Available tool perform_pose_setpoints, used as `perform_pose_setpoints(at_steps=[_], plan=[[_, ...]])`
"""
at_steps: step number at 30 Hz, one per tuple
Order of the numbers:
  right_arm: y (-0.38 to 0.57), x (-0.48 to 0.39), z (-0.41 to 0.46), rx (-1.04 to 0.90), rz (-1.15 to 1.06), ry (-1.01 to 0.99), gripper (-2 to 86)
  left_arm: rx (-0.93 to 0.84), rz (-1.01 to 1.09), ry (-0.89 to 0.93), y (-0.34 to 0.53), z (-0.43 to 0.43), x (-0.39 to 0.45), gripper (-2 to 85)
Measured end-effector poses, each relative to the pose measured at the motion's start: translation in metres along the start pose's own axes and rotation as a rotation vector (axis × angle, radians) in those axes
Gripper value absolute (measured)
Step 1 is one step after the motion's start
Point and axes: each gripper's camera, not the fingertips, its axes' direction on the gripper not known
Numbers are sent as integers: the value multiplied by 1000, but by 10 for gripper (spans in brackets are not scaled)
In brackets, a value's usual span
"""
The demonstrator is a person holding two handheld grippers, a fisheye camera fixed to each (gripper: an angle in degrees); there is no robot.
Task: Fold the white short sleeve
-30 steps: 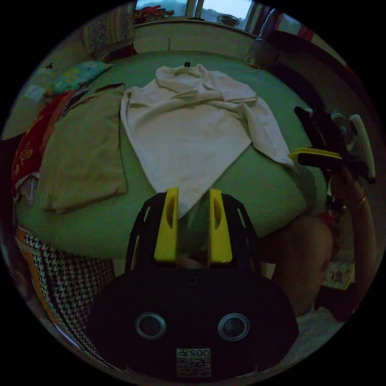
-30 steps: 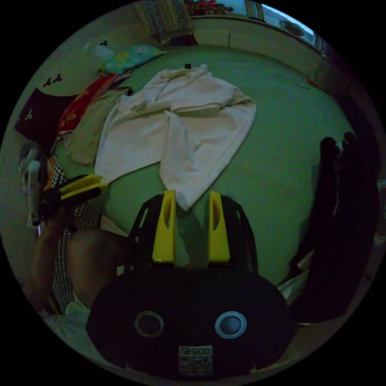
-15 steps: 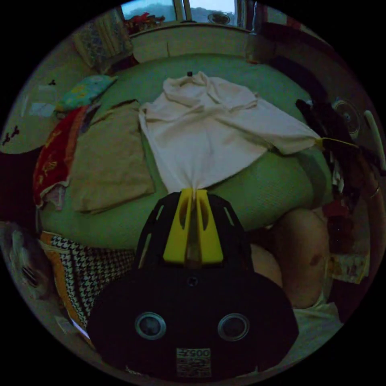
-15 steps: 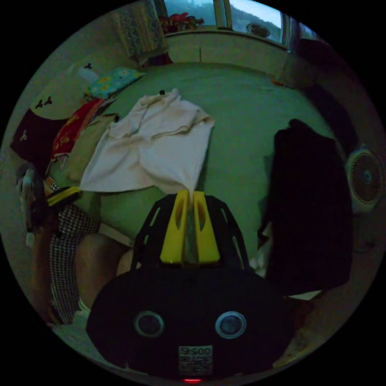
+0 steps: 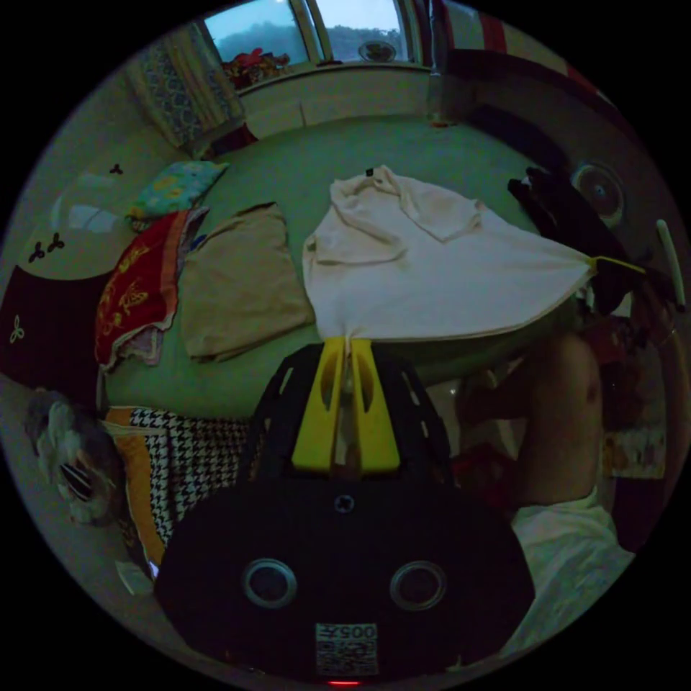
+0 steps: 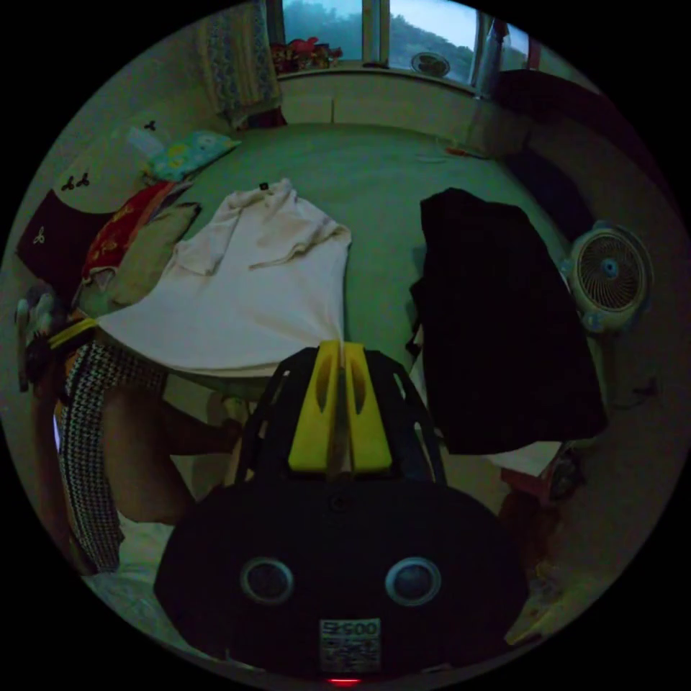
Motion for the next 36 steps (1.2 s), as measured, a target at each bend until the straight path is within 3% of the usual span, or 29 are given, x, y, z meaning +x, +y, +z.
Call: perform_pose_setpoints(at_steps=[6, 18, 27, 36], plan=[[10, -14, 25, -133, 42, 101, -16, -104, 30, 11, 29, 16, 1, 26], [-13, -59, 26, -75, -6, 148, -9, -125, -62, 78, 59, 32, -51, 7], [-65, -116, 40, 68, -132, -20, 41, -18, -40, 105, 5, 41, -68, 5], [-181, -202, 117, -16, -261, -52, 92, 43, -94, 187, -96, 99, -82, 19]])
